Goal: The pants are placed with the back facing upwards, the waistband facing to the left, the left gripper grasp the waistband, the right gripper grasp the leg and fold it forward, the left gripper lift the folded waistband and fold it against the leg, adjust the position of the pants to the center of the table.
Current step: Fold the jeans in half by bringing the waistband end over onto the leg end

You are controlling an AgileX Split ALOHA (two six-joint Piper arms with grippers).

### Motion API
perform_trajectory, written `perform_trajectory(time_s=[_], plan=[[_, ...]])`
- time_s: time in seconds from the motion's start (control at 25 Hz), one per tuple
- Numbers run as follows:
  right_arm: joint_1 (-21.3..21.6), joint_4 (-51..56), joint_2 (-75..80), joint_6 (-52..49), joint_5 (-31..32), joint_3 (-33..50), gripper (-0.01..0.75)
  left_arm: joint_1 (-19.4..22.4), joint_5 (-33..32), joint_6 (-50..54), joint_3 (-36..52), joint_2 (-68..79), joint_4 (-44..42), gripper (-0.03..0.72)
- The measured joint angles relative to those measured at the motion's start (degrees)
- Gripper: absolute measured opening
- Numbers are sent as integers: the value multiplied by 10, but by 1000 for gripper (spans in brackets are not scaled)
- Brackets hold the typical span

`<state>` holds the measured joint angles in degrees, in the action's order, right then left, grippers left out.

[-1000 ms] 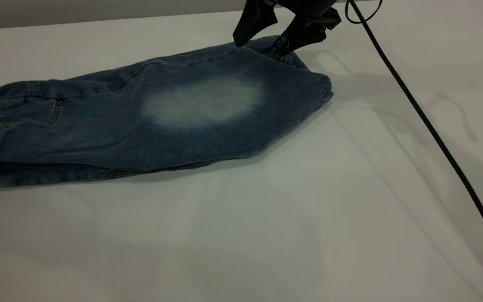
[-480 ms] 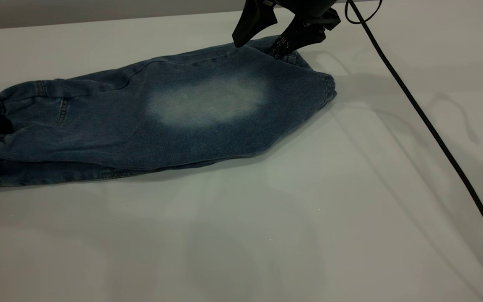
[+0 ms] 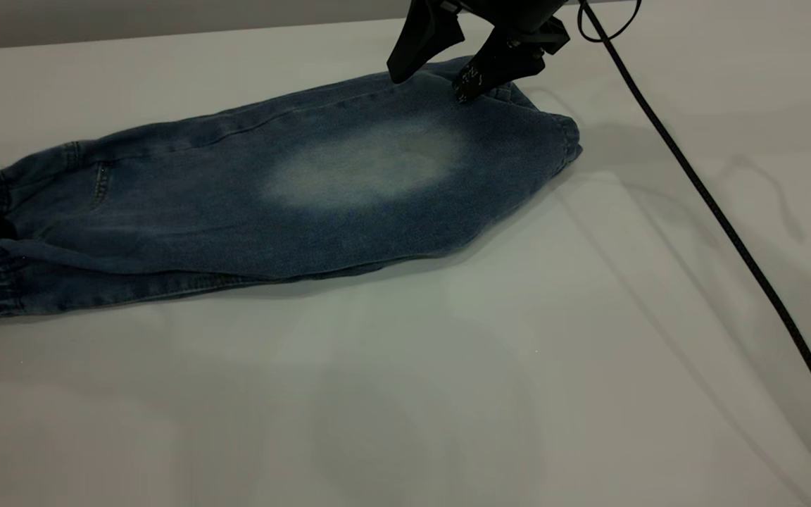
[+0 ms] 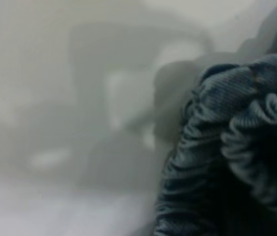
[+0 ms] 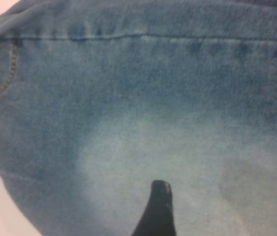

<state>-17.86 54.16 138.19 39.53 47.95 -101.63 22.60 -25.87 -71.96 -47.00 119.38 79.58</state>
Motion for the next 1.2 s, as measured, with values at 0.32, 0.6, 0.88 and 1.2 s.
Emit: perform_trajectory(time_s=[0.32, 0.6, 0.88, 1.2], plan=[[-49, 15, 0, 0, -29, 0, 550, 0, -44, 15, 1, -73, -10, 102], [-113, 9, 0, 0, -126, 0, 548, 0, -81, 76, 1, -164, -66, 102], [-154, 9, 12, 0, -159, 0, 548, 0, -136, 141, 1, -214, -128, 102], [-198, 12, 61, -13, -143, -48, 548, -40, -163, 145, 1, -249, -120, 102]])
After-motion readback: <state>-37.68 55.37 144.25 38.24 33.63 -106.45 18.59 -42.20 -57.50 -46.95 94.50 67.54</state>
